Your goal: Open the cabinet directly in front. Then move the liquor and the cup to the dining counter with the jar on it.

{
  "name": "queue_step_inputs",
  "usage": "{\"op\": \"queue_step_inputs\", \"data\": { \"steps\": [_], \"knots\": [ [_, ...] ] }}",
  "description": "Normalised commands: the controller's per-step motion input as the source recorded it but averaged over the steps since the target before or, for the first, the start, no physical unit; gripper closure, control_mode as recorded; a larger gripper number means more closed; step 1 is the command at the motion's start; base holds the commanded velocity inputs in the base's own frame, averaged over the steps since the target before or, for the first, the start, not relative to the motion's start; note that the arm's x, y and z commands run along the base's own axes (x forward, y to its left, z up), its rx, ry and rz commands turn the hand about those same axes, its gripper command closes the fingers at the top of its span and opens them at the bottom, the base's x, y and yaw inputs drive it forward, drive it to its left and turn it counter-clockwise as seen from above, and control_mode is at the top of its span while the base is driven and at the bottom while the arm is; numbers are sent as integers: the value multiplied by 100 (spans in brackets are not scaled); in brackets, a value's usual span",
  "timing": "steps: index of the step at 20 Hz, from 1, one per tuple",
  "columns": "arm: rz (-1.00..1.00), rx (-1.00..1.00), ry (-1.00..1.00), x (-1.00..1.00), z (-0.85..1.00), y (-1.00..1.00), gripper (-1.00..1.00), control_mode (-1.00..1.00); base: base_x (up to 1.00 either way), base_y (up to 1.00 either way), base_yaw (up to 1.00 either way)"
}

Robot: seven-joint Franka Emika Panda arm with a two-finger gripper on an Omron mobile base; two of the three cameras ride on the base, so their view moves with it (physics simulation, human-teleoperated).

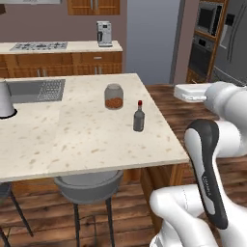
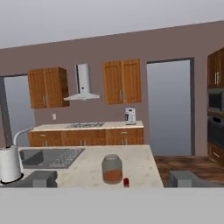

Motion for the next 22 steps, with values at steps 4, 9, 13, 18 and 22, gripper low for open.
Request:
{"op": "queue_step_inputs", "data": {
  "steps": [4,9,13,18,22],
  "knots": [
    [0,0,0,0,0,0,-100,100,-92,52,55],
    [0,0,0,0,0,0,-100,100,-28,18,85],
    [0,0,0,0,0,0,-100,100,0,9,95],
    [0,0,0,0,0,0,-100,100,0,13,96],
    [0,0,0,0,0,0,-100,100,0,38,90]
  ]
}}
